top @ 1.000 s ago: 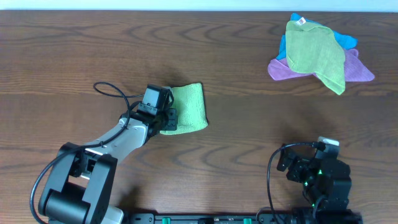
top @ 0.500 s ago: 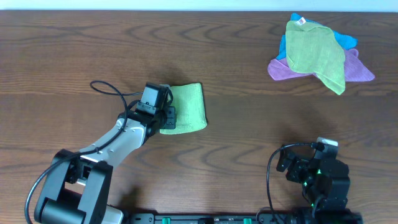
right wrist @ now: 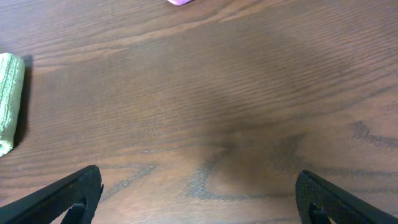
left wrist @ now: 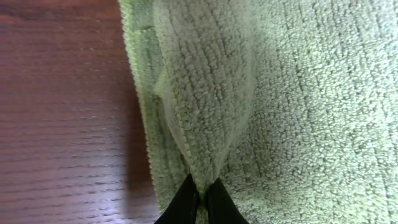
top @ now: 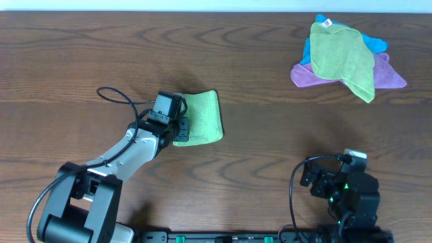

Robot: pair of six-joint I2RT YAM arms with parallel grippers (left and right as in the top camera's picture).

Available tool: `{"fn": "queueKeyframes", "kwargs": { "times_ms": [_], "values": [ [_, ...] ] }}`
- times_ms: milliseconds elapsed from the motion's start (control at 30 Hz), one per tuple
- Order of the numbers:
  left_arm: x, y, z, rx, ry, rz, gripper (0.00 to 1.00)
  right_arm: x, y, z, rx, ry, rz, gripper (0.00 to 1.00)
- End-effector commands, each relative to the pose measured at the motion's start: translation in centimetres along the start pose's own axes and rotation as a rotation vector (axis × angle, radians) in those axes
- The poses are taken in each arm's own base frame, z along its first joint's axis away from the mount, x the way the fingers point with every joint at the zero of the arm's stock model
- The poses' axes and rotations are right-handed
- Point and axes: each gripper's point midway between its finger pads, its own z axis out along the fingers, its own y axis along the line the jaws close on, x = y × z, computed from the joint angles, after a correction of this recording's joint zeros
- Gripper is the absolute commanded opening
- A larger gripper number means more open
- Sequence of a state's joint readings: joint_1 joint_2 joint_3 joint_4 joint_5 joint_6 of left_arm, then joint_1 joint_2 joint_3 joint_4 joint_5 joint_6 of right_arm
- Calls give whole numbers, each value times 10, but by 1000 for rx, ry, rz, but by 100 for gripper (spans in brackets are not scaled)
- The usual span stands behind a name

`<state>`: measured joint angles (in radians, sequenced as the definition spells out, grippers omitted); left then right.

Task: Fold the cloth

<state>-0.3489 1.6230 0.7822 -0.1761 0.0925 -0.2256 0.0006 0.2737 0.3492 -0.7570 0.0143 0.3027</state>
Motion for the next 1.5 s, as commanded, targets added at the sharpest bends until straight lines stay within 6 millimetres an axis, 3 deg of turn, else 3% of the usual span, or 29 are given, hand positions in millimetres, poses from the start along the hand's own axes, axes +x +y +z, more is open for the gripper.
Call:
{"fn": "queueKeyframes", "kwargs": {
  "times_ms": [0, 33, 67, 100, 300, 400, 533, 733, 833, 1033, 1267, 1367, 1467],
  "values": [
    [-13, 6, -7, -45, -42, 22, 22, 3, 1, 1, -9, 5, -16, 99],
    [-14, 7, -7, -49, -43, 22, 33, 3, 1, 1, -8, 5, -16, 99],
    [-14, 8, -7, -56, -45, 21, 54, 3, 1, 1, -9, 5, -17, 99],
    [-14, 9, -7, -62, -47, 22, 96, 3, 1, 1, -8, 5, -16, 99],
    [-15, 9, -8, -64, -51, 21, 95, 3, 1, 1, -8, 5, -16, 99],
    [-17, 8, -20, -59, -56, 13, 95, 3, 1, 1, -9, 5, -17, 99],
    [-24, -3, -54, -9, -87, 0, 95, 3, 1, 2, -8, 5, -16, 99],
    [-13, -23, -106, 133, -89, -226, 95, 4, 1, 2, -8, 6, -16, 99],
    [-15, -38, -121, 231, -86, -363, 95, 4, 1, 2, -8, 6, -16, 99],
    [-13, -45, -125, 284, -26, -716, 95, 4, 1, 2, -8, 6, -16, 99],
    [-16, -28, -121, 198, -77, -734, 95, 4, 1, 2, -8, 6, -16, 99],
    [-8, -29, -120, 191, -45, -734, 95, 4, 1, 2, -8, 6, -16, 99],
    [-1, -42, -122, 252, 26, -770, 95, 4, 1, 2, -8, 6, -16, 99]
  ]
}}
